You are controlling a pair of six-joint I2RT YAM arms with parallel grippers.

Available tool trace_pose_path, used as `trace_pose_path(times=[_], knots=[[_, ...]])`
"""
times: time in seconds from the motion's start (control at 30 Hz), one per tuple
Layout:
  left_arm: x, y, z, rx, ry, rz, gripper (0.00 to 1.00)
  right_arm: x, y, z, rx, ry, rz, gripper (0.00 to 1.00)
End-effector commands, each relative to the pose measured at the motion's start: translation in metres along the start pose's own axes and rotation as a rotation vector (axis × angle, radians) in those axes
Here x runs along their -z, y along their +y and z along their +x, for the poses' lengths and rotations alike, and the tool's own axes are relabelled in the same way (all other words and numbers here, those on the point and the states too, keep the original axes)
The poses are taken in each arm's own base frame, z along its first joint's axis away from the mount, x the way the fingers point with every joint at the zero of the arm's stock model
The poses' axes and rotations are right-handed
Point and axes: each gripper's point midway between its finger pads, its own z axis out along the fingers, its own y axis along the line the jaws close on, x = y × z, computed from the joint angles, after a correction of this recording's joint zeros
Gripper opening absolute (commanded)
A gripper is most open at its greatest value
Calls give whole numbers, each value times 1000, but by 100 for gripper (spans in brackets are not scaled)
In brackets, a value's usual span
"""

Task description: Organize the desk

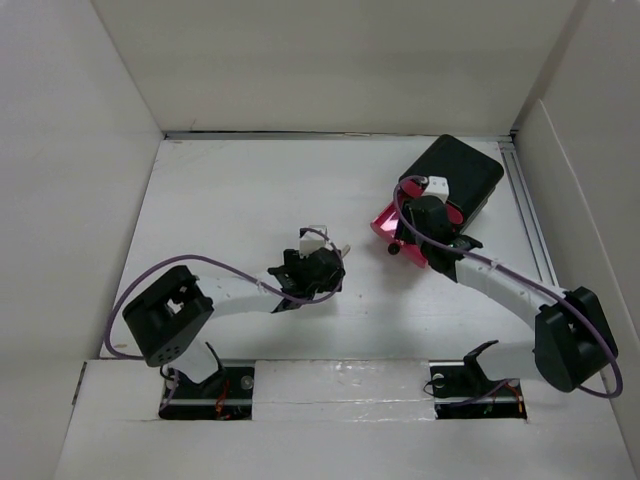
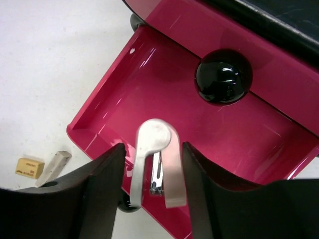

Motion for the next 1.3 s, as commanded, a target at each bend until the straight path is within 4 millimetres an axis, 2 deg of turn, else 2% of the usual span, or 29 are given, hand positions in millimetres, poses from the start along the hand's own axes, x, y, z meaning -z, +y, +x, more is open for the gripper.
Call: trace_pose_path(times=[0.0,0.1,0.23,0.27,0.43,0.67,0.7,0.73,0.8,0.83,0.9,0.97,1.03,1.07,1.1,1.17,1.2,1.27], knots=[[0,-12,-13,14,-23,15,82,-1,5,-20,-38,-58,-9,56],[-2,-11,-12,3,-21,9,82,0,6,-21,-38,-59,-13,62],[-5,-11,-11,-6,-23,-1,81,13,12,-32,-51,-102,-53,67],[-6,-10,-12,-12,-27,-6,80,22,21,-44,-55,-150,-92,70],[-14,-13,-15,-29,-38,-29,77,55,43,-59,-47,-221,-195,72],[-20,-12,-17,-42,-47,-54,61,101,61,-82,-68,-299,-326,73],[-23,-11,-14,-50,-37,-63,57,120,57,-97,-97,-345,-349,73],[-23,-11,-14,-50,-37,-63,55,121,58,-99,-99,-349,-350,73],[-25,-9,-10,-56,-29,-75,49,137,55,-111,-121,-386,-374,73],[-25,-9,-9,-54,-26,-74,42,155,53,-123,-141,-429,-409,73],[-27,-9,-9,-55,-24,-80,37,176,52,-134,-166,-470,-459,72],[-23,-10,-15,-46,-33,-80,25,220,42,-153,-224,-577,-556,72],[-19,-13,-18,-47,-44,-73,24,218,43,-151,-222,-575,-557,72],[-15,-18,-19,-51,-52,-60,23,237,34,-159,-247,-629,-580,72],[-7,-22,-31,-36,-74,-45,23,241,31,-160,-252,-642,-580,72],[4,-32,-41,-28,-94,-9,23,241,25,-160,-268,-657,-562,72],[17,-44,-57,-11,-129,41,23,245,21,-161,-278,-672,-563,72],[30,-60,-70,4,-140,121,23,240,16,-156,-289,-671,-536,72]])
